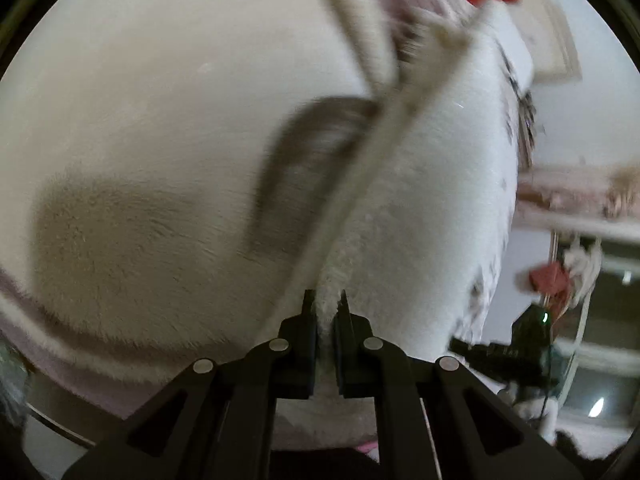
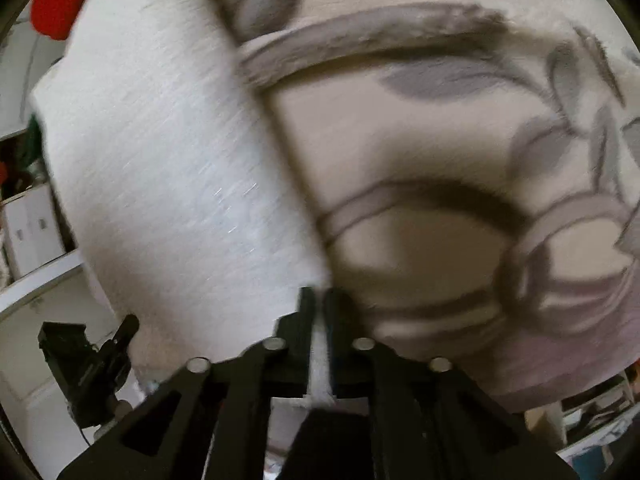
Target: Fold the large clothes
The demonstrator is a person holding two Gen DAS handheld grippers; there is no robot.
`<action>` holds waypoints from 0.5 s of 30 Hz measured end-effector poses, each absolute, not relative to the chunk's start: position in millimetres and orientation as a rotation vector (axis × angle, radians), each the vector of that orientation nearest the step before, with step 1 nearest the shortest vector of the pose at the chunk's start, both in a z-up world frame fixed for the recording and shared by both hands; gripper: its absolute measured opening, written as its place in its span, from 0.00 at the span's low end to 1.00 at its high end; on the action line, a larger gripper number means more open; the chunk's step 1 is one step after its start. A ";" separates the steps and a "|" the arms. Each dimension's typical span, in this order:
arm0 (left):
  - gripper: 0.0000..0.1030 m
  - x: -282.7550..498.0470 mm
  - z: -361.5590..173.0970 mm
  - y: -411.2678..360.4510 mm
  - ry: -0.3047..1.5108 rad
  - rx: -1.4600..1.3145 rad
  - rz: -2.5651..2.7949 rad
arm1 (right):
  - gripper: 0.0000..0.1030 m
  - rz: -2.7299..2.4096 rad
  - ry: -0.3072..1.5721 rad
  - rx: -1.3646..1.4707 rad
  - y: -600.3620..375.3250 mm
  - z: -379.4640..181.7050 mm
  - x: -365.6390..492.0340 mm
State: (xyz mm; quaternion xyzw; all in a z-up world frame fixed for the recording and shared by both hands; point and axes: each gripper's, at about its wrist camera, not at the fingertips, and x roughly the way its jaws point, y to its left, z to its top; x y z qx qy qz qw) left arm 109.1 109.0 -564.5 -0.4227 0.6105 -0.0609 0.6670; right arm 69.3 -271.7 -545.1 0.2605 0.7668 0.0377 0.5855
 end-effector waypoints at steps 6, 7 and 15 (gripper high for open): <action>0.15 106.6 -554.3 115.8 1.403 -0.972 -0.190 | 0.01 0.135 1.804 0.747 -291.2 -558.4 74.6; 0.16 103.8 -547.0 117.3 1.409 -0.973 -0.183 | 0.01 0.144 1.801 0.752 -301.8 -555.9 73.1; 0.20 101.8 -530.5 89.5 1.432 -0.768 -0.158 | 0.02 0.388 1.761 0.826 -264.7 -525.5 72.9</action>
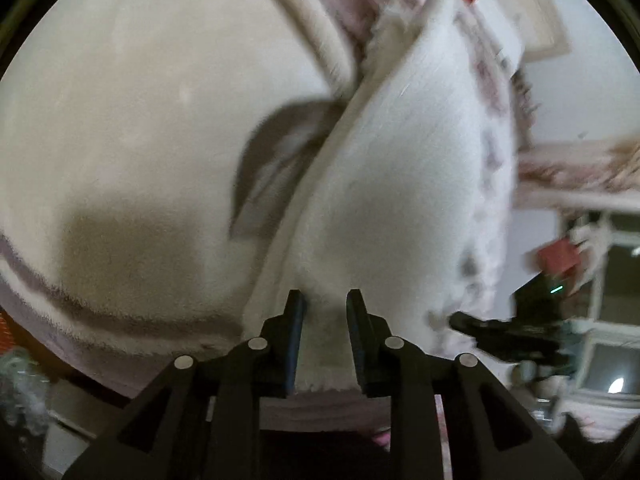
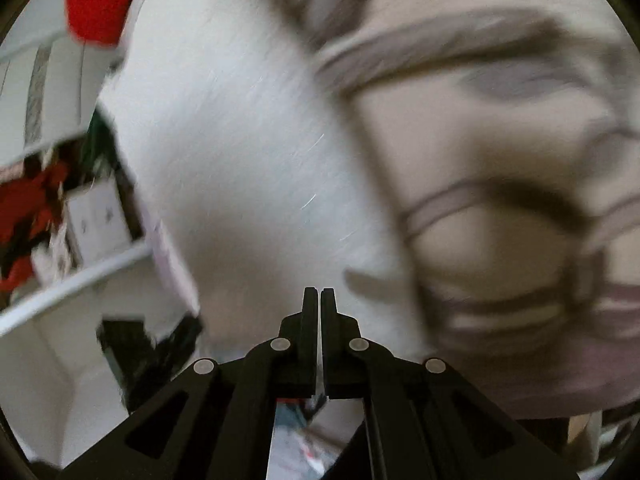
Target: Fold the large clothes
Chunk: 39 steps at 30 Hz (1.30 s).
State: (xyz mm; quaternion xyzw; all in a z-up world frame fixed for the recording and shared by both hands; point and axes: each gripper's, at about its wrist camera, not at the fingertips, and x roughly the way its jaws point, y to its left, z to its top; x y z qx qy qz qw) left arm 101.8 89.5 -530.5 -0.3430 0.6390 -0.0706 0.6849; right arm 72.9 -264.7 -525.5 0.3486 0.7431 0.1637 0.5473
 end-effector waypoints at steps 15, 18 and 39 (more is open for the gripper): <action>0.60 153.7 -543.7 127.8 1.371 -0.320 0.259 | 0.02 0.519 1.698 0.351 -152.9 -457.3 247.4; 0.67 170.7 -581.3 138.3 1.398 -0.374 0.293 | 0.02 0.557 1.705 0.145 -90.9 -476.1 308.0; 1.00 251.8 -462.7 121.4 1.149 -0.347 0.192 | 0.37 0.366 1.695 0.175 -177.0 -422.5 337.8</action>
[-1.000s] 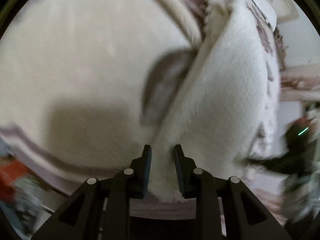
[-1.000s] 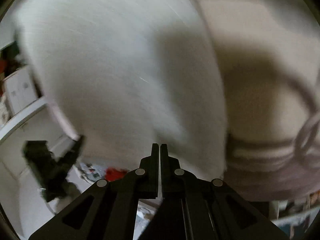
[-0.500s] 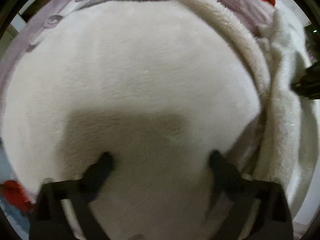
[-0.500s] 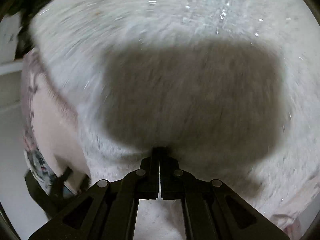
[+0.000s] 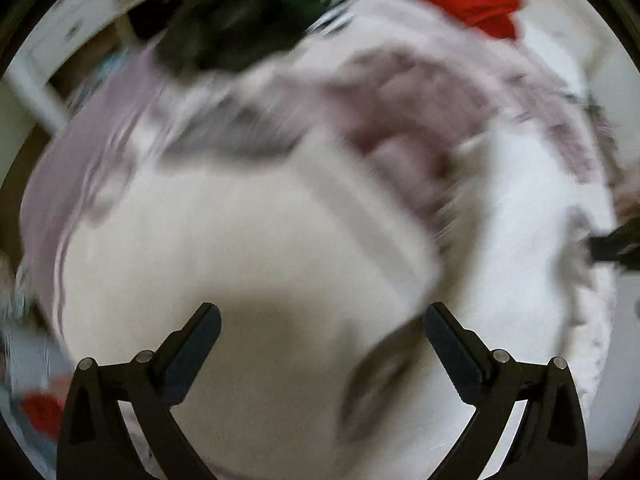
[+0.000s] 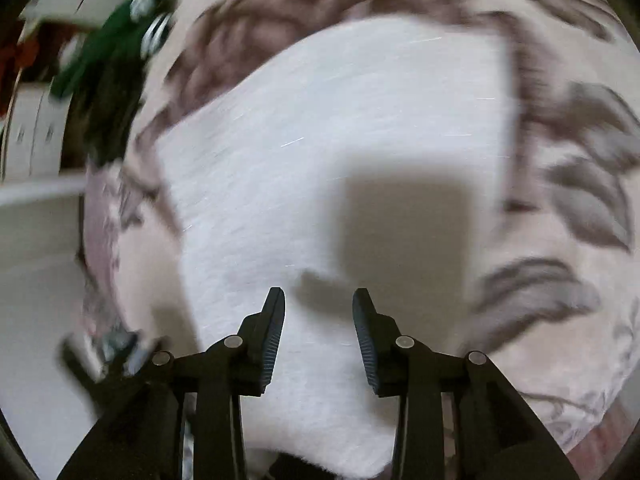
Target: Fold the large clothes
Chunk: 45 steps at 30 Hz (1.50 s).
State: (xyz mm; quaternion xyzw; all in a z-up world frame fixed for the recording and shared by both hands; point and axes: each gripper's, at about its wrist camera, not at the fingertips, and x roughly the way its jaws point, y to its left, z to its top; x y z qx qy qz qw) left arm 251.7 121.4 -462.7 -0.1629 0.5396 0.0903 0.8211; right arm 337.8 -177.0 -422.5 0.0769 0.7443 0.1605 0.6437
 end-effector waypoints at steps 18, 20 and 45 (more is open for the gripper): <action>0.11 414.0 -554.2 34.6 1.423 -0.252 -0.130 | 0.18 0.173 1.784 0.214 -169.4 -538.3 335.3; 0.11 417.5 -554.0 33.9 1.414 -0.247 -0.135 | 0.18 0.143 1.805 0.217 -167.6 -544.0 341.0; 0.11 135.1 -532.0 80.2 1.442 -0.580 -0.054 | 0.30 0.234 1.911 0.766 -284.6 -556.3 44.8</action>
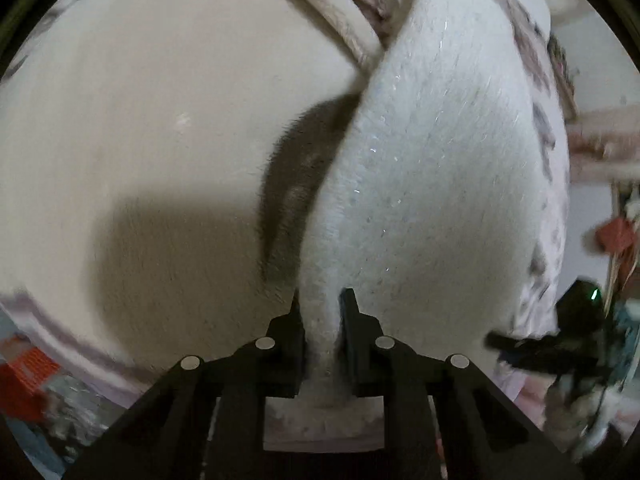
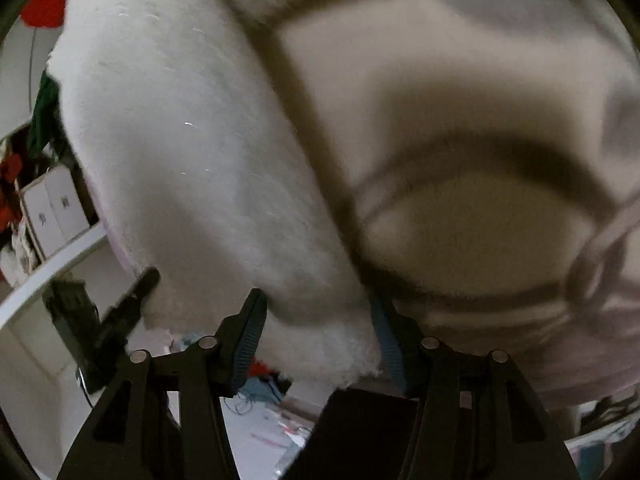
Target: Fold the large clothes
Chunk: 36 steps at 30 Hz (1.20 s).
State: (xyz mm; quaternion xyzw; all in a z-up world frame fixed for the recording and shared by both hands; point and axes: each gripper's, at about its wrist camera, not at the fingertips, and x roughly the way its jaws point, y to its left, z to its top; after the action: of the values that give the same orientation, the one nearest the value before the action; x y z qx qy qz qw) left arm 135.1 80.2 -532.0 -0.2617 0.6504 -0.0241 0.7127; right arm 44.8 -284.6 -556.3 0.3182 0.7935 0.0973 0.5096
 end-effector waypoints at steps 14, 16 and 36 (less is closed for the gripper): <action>0.14 112.4 -564.7 78.6 1.433 -0.727 -0.081 | 0.00 0.087 1.819 0.550 -280.1 -555.8 52.7; 0.17 112.5 -562.5 87.2 1.435 -0.786 -0.110 | 0.00 0.148 1.881 0.660 -281.3 -573.9 52.6; 0.24 132.6 -565.2 63.6 1.396 -0.690 -0.236 | 0.36 0.488 1.747 1.065 -277.1 -631.7 39.9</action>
State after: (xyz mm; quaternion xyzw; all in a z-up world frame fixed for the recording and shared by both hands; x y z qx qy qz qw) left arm 132.6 63.6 -565.2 -0.3105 0.6282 -0.1063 0.7054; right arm 39.9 -277.1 -631.7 0.4396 0.7211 0.2015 0.4962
